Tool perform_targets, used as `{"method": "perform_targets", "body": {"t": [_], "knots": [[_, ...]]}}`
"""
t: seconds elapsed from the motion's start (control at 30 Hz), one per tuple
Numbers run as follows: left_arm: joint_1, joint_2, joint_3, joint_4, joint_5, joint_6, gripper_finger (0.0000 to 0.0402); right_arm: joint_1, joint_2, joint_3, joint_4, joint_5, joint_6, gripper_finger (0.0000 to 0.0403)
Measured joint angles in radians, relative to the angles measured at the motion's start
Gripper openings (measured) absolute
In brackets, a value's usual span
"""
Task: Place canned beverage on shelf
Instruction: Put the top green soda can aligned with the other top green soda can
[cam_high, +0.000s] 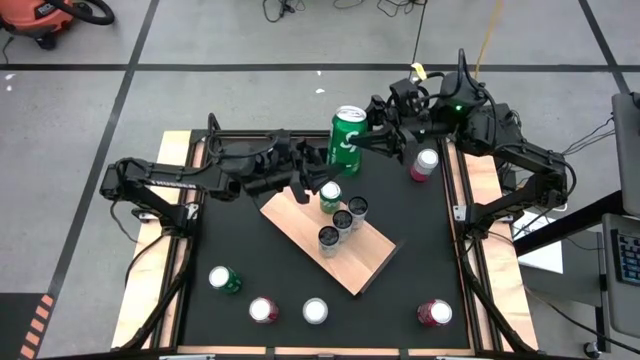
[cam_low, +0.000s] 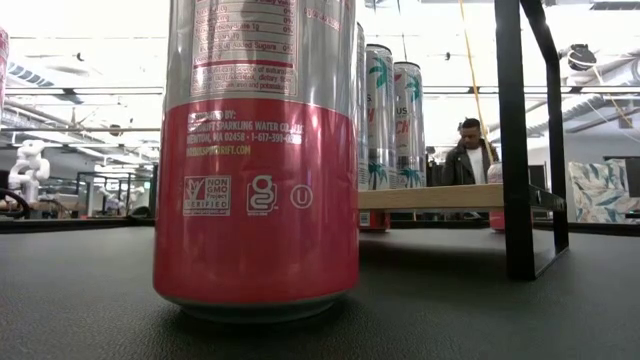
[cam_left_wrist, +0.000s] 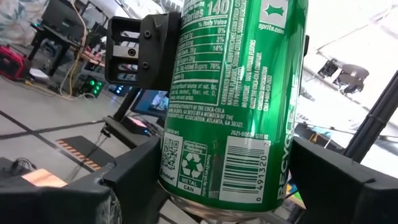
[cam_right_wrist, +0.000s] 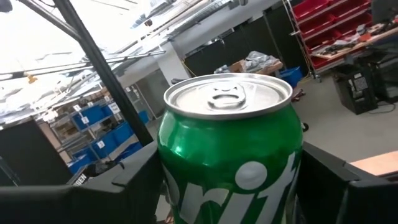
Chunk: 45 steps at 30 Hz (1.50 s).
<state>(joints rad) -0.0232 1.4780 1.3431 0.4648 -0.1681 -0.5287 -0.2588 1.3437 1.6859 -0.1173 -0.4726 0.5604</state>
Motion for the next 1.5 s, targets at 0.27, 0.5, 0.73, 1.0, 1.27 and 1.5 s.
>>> {"method": "perform_targets", "body": {"t": [0.27, 0.5, 0.73, 1.0, 1.27, 1.5], "knots": [[0.009, 0.0, -0.001, 0.018, 0.023, -0.066, 0.036, 0.0, 0.002, 0.001, -0.018, 0.005, 0.01, 0.0263], [0.019, 0.0, 0.0, -0.021, 0.112, -0.038, 0.0367, 0.001, 0.002, 0.0, -0.08, -0.002, 0.003, 0.0264], [0.021, 0.0, 0.001, -0.112, 0.135, -0.045, 0.0367, 0.0, 0.002, 0.0, -0.087, 0.033, 0.001, 0.0264], [0.022, 0.0, 0.001, -0.15, 0.108, -0.031, 0.0339, -0.001, 0.017, 0.0, -0.082, 0.054, 0.0, 0.0265], [0.023, 0.0, 0.001, -0.148, 0.101, -0.011, 0.0288, -0.001, 0.018, 0.0, -0.083, 0.057, 0.004, 0.0265], [0.023, 0.0, 0.0, -0.139, 0.128, -0.007, 0.0289, -0.002, 0.018, 0.0, -0.082, 0.028, 0.005, 0.0284]]}}
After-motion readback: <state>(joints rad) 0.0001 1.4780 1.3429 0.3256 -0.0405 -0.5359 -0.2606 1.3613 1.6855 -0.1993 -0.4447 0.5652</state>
